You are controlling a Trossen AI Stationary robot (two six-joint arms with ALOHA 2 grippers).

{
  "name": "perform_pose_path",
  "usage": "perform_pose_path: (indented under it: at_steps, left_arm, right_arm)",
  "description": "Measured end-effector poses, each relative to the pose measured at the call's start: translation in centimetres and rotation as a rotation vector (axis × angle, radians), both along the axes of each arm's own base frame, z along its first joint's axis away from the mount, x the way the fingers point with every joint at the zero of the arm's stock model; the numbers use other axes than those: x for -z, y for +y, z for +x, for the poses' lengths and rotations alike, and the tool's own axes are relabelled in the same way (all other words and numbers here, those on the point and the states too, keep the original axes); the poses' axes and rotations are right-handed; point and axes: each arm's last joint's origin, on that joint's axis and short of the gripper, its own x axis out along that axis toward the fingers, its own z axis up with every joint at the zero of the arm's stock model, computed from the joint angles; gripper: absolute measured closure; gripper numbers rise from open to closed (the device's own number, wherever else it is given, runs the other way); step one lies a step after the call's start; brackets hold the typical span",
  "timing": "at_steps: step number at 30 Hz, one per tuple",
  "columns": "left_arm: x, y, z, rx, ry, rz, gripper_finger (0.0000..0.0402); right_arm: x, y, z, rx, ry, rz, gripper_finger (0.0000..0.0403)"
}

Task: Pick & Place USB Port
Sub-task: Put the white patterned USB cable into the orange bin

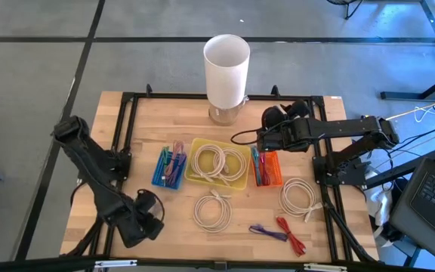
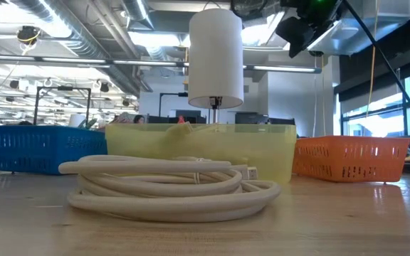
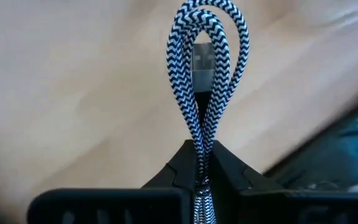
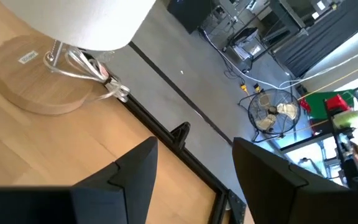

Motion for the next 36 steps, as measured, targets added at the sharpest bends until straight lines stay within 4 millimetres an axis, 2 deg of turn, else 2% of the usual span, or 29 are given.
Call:
perform_pose_path:
  at_steps: [5, 8, 13, 18, 23, 28, 33, 36]
  left_arm:
    - [-4.3, 0.1, 0.8, 0.210, -0.404, 0.294, 0.0388]
    - [-6.0, 0.5, 1.1, 0.343, -0.560, 0.537, 0.0388]
    - [-7.1, 1.9, 1.6, 0.416, -0.603, 0.894, 0.0388]
    - [-7.2, 3.9, 2.6, 0.448, -0.494, 1.119, 0.0388]
    - [-6.6, 6.5, 3.5, 0.424, -0.341, 1.164, 0.0389]
    - [-5.0, 8.4, 3.7, 0.396, -0.295, 1.172, 0.0389]
    - [-1.9, 10.8, 4.5, 0.411, -0.405, 1.062, 0.0389]
    - [-1.0, 12.4, 5.5, 0.517, -0.621, 1.023, 0.0389]
  right_arm:
    - [0.0, 0.0, -0.2, -0.009, 0.048, -0.005, 0.0191]
    - [0.1, 0.0, -0.7, 0.008, 0.067, -0.004, 0.0191]
    - [0.1, -0.1, -1.1, 0.033, 0.067, -0.003, 0.0191]
    - [0.1, -0.1, -1.3, 0.054, 0.052, 0.014, 0.0191]
    - [0.1, 0.1, -2.1, 0.092, 0.069, 0.025, 0.0191]
    - [0.0, 0.6, -2.6, 0.081, 0.036, 0.048, 0.0191]
    - [-0.1, 1.1, -3.3, 0.073, -0.004, 0.059, 0.0191]
    - [-0.2, 1.3, -3.6, 0.066, -0.014, 0.068, 0.0191]
